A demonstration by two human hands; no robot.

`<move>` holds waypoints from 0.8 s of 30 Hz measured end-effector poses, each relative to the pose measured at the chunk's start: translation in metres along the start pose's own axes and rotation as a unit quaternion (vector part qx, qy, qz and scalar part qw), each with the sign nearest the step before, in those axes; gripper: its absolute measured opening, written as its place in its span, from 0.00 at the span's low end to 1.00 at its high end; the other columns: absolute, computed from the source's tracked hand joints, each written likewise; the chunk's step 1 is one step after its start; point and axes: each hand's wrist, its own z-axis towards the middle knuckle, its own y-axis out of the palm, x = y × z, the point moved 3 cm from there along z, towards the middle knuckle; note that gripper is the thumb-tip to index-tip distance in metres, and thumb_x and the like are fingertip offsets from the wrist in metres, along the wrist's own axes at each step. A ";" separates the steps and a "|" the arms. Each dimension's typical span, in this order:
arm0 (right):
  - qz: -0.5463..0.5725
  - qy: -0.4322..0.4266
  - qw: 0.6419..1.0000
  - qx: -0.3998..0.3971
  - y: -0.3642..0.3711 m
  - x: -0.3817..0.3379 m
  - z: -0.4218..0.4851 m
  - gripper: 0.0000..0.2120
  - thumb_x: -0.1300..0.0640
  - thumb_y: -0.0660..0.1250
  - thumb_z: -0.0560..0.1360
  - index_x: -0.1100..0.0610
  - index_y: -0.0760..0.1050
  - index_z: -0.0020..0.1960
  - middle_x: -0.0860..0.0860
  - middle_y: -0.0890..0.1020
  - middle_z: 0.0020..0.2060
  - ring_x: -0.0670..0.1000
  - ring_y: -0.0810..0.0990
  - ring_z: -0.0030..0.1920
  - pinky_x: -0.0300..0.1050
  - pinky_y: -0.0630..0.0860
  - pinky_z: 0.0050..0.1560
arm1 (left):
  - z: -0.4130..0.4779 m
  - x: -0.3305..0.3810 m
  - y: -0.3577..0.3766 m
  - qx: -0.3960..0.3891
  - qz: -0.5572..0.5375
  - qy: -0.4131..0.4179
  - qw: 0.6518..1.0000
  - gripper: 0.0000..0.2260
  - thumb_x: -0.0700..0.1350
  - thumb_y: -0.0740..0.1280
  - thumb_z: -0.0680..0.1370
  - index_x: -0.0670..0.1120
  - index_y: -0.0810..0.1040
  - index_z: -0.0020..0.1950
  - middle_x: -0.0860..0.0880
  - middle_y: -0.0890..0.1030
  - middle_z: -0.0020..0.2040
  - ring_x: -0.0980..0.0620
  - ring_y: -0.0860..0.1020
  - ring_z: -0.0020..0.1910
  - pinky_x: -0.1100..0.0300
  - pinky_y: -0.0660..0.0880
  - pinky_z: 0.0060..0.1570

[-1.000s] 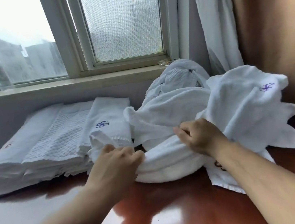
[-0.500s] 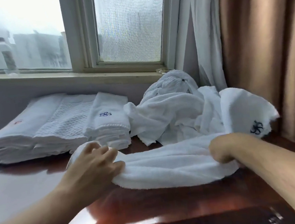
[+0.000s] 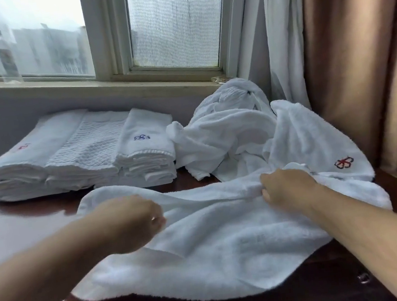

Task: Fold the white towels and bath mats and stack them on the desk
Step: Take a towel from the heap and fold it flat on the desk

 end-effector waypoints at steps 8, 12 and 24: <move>0.311 0.002 0.950 0.033 0.006 -0.052 -0.043 0.07 0.47 0.63 0.77 0.50 0.74 0.44 0.45 0.80 0.38 0.48 0.79 0.39 0.45 0.77 0.41 | 0.047 0.024 0.060 0.033 -0.100 0.025 0.994 0.32 0.70 0.54 0.79 0.62 0.52 0.81 0.55 0.50 0.82 0.53 0.49 0.80 0.53 0.49 0.78; 0.203 0.143 0.969 0.002 0.029 -0.054 -0.057 0.21 0.43 0.53 0.81 0.56 0.74 0.62 0.57 0.78 0.62 0.57 0.75 0.62 0.52 0.71 0.61 | 0.048 0.015 0.076 0.020 -0.083 -0.004 0.996 0.36 0.75 0.46 0.75 0.64 0.46 0.80 0.56 0.44 0.83 0.52 0.44 0.81 0.49 0.44 0.78; 0.130 0.233 0.959 0.099 -0.007 0.027 0.001 0.37 0.47 0.59 0.76 0.45 0.47 0.81 0.62 0.52 0.80 0.70 0.55 0.76 0.67 0.61 0.71 | -0.007 -0.033 0.069 -0.057 -0.070 -0.080 0.993 0.52 0.84 0.43 0.60 0.63 0.41 0.81 0.55 0.38 0.82 0.50 0.41 0.81 0.42 0.43 0.78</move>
